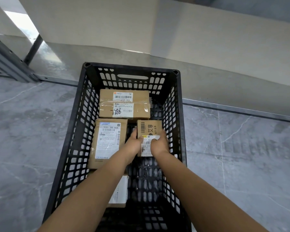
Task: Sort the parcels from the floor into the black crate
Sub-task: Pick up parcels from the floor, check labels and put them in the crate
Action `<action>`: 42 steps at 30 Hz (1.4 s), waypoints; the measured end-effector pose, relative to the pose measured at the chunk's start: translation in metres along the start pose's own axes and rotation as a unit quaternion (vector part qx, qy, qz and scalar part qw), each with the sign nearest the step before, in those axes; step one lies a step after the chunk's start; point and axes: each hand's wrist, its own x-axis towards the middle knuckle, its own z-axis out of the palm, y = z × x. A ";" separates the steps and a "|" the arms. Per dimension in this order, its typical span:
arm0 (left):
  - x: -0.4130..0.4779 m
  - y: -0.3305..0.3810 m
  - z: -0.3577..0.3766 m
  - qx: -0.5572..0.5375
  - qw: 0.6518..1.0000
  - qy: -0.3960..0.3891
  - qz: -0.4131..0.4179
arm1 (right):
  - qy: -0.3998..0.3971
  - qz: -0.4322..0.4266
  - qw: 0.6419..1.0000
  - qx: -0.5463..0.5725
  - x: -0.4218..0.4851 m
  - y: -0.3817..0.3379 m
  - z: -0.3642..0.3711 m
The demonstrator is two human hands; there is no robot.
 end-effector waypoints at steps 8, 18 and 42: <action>-0.001 0.005 0.010 0.019 0.999 -0.012 0.042 | 0.052 -0.080 0.993 -0.067 -0.011 0.009 -0.001; 0.000 0.009 0.018 -0.010 0.999 -0.003 0.031 | 0.007 -0.139 0.976 -0.170 -0.018 0.014 -0.003; -0.382 0.377 -0.031 0.189 0.981 0.014 0.040 | -0.134 -0.095 0.986 -0.037 -0.323 -0.304 -0.198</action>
